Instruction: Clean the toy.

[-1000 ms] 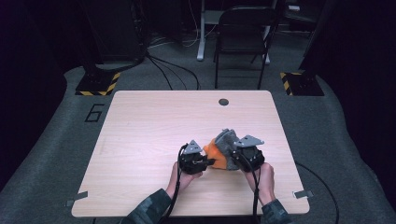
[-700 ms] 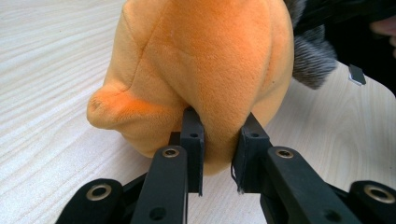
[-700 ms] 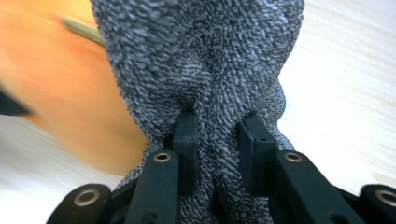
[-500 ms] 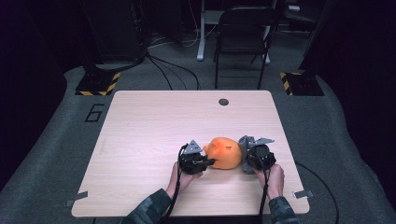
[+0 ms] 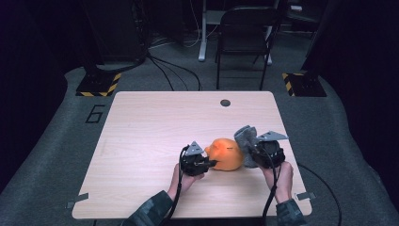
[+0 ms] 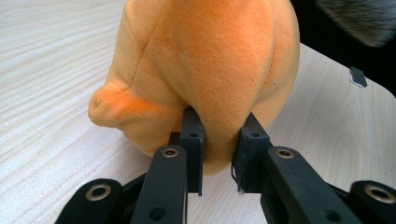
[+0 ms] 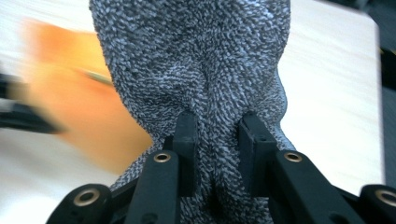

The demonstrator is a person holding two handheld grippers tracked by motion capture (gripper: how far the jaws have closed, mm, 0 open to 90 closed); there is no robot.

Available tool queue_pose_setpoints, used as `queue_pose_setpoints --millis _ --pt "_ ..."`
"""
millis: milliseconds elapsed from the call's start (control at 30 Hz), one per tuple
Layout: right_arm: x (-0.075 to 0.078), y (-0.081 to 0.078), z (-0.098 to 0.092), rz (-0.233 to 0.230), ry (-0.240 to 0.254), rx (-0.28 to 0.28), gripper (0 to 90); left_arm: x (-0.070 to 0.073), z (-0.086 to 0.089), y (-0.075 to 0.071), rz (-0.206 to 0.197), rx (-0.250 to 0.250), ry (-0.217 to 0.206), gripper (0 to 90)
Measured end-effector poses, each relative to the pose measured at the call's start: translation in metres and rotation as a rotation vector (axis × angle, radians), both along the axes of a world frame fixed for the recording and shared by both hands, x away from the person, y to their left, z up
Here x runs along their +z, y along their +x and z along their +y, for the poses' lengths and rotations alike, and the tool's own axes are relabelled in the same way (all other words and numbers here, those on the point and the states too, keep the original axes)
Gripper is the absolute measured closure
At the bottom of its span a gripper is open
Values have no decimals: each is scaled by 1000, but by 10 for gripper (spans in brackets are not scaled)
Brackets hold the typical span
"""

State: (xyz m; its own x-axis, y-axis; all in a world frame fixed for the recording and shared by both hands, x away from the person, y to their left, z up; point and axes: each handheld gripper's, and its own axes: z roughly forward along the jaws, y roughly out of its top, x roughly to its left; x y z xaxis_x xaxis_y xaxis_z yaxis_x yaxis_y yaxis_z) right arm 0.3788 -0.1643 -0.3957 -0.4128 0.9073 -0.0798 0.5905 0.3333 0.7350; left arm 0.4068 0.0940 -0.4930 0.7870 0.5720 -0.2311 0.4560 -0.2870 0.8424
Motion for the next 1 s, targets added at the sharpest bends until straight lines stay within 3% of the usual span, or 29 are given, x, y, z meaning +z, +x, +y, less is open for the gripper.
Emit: queue_pose_setpoints --millis 67,200,333,467,700,1000 --pt "-1 -3 15 17 -21 39 713 0 0 0 0 -2 3 760" --pt "-29 6 30 56 -90 53 720 -1 0 1 2 -5 8 743" --pt "-39 10 26 56 -67 49 724 -2 -1 2 2 -12 4 694" --pt "-40 12 25 57 -63 56 725 0 0 3 -22 -23 25 531" --pt "-40 14 23 59 -56 53 725 1 3 1 -109 -27 127 347" --pt "-41 16 22 73 -43 48 725 -10 -1 4 -235 -70 261 247"
